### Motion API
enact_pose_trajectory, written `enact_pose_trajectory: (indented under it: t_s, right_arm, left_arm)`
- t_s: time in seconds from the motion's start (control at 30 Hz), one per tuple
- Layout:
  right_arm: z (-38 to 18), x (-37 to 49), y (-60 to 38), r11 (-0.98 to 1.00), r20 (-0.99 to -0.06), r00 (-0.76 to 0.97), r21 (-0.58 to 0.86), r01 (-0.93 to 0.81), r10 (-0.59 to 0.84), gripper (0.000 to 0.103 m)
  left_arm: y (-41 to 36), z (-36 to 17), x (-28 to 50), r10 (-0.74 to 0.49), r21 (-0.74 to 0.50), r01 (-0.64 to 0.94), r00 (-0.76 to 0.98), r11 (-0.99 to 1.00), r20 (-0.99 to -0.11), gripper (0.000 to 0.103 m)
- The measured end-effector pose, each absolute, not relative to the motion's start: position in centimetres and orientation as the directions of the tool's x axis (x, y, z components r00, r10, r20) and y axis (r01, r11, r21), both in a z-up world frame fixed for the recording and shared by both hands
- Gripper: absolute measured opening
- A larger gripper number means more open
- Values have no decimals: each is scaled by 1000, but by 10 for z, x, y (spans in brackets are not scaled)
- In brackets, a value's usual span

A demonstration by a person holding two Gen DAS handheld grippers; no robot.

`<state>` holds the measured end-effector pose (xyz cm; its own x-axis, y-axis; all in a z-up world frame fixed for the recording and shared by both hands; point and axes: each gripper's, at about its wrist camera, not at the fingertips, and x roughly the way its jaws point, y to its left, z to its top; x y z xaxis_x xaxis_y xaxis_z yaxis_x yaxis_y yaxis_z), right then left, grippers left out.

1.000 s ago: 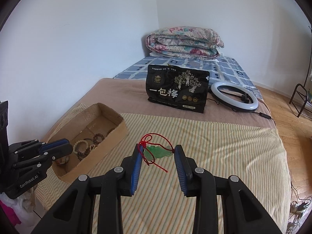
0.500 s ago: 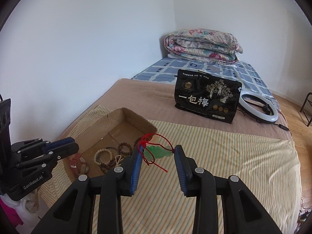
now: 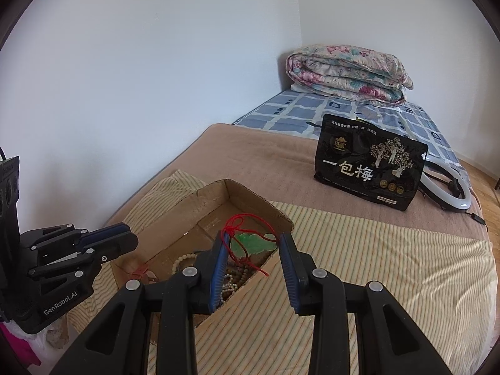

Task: Organize jewelry
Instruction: 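Open both tools to drop the pearl and pendant into the box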

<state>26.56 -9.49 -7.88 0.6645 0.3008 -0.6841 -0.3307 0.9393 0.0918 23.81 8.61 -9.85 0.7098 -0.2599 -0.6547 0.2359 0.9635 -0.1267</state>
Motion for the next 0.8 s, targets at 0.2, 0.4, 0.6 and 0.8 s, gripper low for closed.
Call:
enact_pose_trajectory:
  t_s: [0.2, 0.4, 0.6, 0.8]
  right_arm:
    - [-87, 278, -79, 933, -696, 649, 89, -348, 308, 34]
    - [-96, 290, -67, 928, -707, 632, 95, -360, 317, 34]
    - [-100, 296, -62, 926, -710, 626, 98, -364, 321, 34]
    - [-99, 296, -60, 929, -707, 636, 83, -360, 309, 47]
  left_arm:
    - [94, -106, 248, -259, -137, 226, 703, 964, -663, 10]
    - [99, -112, 256, -260, -146, 220, 696, 965, -669, 10]
    - [101, -116, 262, -258, -148, 216, 689, 965, -677, 10]
    - [100, -118, 264, -248, -138, 212, 688, 968, -682, 10]
